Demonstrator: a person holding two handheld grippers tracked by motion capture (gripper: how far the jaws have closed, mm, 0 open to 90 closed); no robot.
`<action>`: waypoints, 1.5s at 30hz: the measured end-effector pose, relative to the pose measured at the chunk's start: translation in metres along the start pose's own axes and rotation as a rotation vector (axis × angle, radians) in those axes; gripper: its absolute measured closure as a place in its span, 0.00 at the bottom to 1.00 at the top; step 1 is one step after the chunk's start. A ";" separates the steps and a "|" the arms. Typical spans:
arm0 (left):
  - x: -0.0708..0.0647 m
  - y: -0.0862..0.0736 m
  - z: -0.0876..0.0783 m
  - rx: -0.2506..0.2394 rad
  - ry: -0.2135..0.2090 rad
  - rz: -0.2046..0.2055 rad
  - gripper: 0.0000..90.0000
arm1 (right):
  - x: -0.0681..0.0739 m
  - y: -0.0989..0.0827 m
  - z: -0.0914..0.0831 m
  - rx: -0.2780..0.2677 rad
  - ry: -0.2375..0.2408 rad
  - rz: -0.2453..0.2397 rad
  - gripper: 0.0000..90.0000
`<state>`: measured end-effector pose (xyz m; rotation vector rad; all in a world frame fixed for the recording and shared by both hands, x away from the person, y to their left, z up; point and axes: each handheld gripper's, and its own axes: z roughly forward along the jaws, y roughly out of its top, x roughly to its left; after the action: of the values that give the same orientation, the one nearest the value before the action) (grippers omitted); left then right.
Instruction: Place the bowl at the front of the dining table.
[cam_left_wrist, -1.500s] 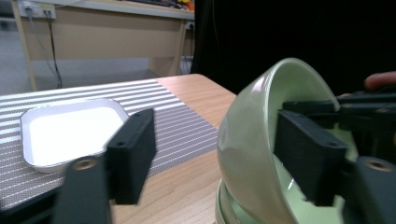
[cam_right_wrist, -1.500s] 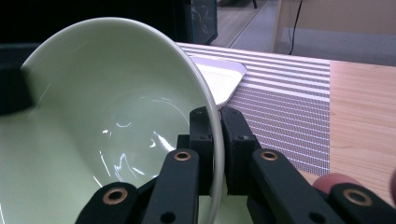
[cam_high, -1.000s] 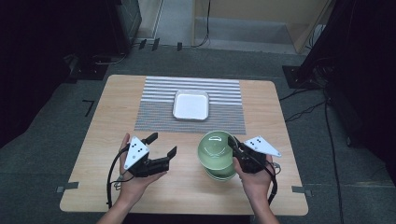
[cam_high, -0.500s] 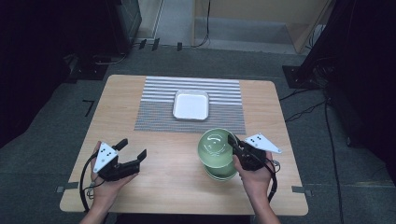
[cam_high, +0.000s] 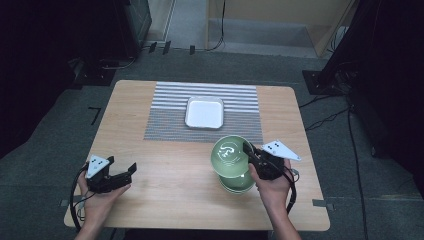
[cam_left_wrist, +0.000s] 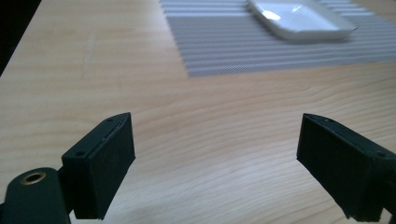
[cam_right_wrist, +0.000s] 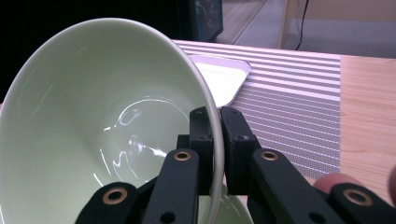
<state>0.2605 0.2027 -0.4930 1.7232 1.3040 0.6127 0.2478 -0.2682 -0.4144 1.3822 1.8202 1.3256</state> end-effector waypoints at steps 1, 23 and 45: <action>0.002 -0.001 0.001 0.010 0.013 -0.003 0.12 | 0.000 0.000 0.000 -0.001 0.000 0.000 0.94; 0.016 -0.014 0.022 0.210 0.186 0.002 0.14 | -0.003 0.019 0.019 -0.010 -0.005 0.017 0.94; 0.013 -0.013 0.025 0.208 0.209 -0.015 0.13 | -0.005 0.052 0.063 -0.004 -0.027 0.046 0.94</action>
<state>0.2780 0.2078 -0.5180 1.8524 1.5725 0.6831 0.3241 -0.2470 -0.3935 1.4405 1.7770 1.3265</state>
